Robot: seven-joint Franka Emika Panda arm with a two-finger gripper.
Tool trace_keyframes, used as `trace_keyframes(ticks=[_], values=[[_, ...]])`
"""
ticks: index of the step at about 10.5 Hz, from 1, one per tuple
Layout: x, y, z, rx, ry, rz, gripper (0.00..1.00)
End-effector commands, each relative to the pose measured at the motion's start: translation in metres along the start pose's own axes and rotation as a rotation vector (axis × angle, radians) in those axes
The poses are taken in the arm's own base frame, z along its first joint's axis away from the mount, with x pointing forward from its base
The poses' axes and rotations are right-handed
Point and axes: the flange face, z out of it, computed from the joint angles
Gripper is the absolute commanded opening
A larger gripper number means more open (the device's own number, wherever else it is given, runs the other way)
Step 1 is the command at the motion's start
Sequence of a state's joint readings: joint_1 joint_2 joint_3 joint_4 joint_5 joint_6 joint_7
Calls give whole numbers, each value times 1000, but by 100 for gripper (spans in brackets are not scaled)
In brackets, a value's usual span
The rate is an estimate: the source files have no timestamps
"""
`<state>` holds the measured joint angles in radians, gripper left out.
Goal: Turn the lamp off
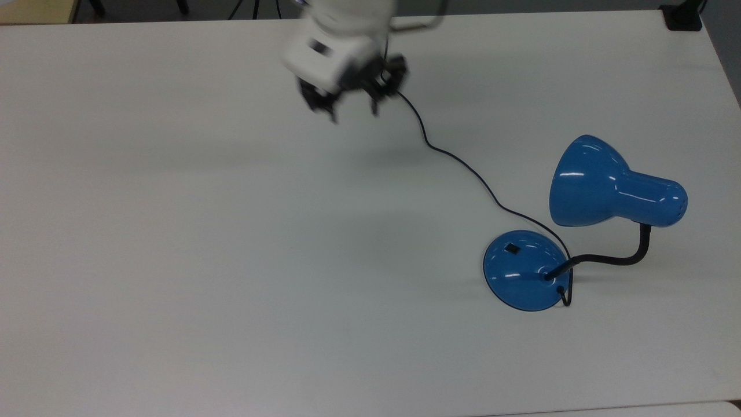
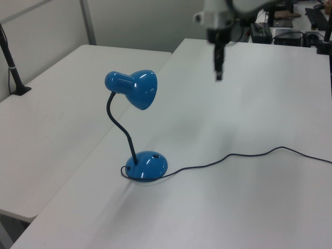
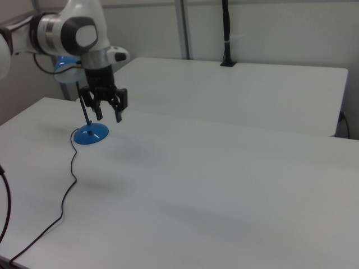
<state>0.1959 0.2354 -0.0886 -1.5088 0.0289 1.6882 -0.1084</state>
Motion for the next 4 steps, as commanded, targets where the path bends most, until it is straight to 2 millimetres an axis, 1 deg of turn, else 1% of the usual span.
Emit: trace_keyframes(ticks=[1,2,4], values=[[-71,63,-49,16,-48,169,100],[-79,73,-59,16,-33,199,100],[-80,76,-61,16,-30,206,100]])
